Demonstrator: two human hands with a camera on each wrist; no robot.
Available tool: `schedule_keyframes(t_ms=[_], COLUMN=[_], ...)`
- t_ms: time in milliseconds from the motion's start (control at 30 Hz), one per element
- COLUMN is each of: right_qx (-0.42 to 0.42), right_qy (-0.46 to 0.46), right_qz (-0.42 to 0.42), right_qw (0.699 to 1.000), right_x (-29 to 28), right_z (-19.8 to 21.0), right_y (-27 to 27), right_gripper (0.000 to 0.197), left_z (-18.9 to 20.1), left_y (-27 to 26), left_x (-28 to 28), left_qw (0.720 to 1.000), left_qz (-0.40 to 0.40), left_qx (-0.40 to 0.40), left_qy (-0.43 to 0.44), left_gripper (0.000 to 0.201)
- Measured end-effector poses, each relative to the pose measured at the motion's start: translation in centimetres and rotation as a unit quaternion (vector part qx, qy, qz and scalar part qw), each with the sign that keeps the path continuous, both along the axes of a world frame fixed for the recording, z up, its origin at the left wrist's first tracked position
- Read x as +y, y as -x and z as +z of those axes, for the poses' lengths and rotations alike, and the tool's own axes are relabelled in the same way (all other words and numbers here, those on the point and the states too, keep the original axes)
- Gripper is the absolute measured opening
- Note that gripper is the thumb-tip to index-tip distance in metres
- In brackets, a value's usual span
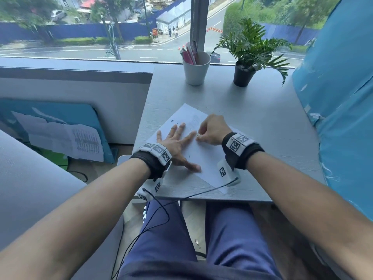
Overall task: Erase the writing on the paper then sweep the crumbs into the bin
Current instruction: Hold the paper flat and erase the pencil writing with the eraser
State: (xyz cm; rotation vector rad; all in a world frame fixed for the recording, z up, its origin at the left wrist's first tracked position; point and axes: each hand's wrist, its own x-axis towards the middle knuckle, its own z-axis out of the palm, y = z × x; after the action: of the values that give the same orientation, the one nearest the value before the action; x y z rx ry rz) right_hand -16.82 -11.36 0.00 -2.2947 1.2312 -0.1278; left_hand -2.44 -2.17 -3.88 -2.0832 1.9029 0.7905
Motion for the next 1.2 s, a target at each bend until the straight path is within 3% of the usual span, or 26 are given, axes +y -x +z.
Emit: schedule_keyframes(t_ms=[100,233,400,533,667,800,967,1100,1200], right_qx=[0.027,-0.007,0.025,-0.006,0.030,-0.012,0.023,-0.023,-0.035], right_qy=[-0.027,-0.029,-0.050,-0.017,-0.043,-0.043,-0.058,-0.012,-0.065], right_qz=[0.104,-0.015,0.094,0.000,0.097,-0.011,0.093,-0.037,-0.059], right_qw=[0.994,0.999,0.994,1.000,0.994,0.999,0.994,0.999,0.995], right_x=[2.5,-0.9,1.9,-1.1,1.7,-1.2,1.5,-2.5,-3.7], right_z=[-0.3,-0.2,-0.3,-0.1,-0.7,-0.5,-0.8,-0.3,0.2], right_y=[-0.1,0.5,0.7,1.2,0.9,1.2,1.0,2.1,4.3], right_gripper=[0.007,0.011,0.007,0.013,0.010,0.014,0.010,0.015,0.013], left_z=[-0.1,-0.2,-0.2,0.0,-0.2,0.0,-0.4,-0.5,-1.0], left_y=[-0.2,-0.1,-0.1,0.0,-0.2,0.0,-0.3,-0.1,-0.3], left_x=[0.0,-0.1,0.0,0.0,0.0,-0.1,-0.2,-0.2,-0.1], left_qw=[1.000,1.000,1.000,1.000,1.000,1.000,1.000,1.000,0.999], left_qz=[-0.009,0.000,-0.005,0.002,-0.003,0.003,-0.002,-0.005,-0.009], left_qx=[0.004,0.001,0.009,0.006,0.011,0.006,0.007,0.001,-0.002], left_qy=[0.006,0.003,0.020,0.022,0.020,0.019,0.022,0.025,0.037], left_gripper=[0.137,0.138,0.135,0.134,0.137,0.135,0.139,0.136,0.135])
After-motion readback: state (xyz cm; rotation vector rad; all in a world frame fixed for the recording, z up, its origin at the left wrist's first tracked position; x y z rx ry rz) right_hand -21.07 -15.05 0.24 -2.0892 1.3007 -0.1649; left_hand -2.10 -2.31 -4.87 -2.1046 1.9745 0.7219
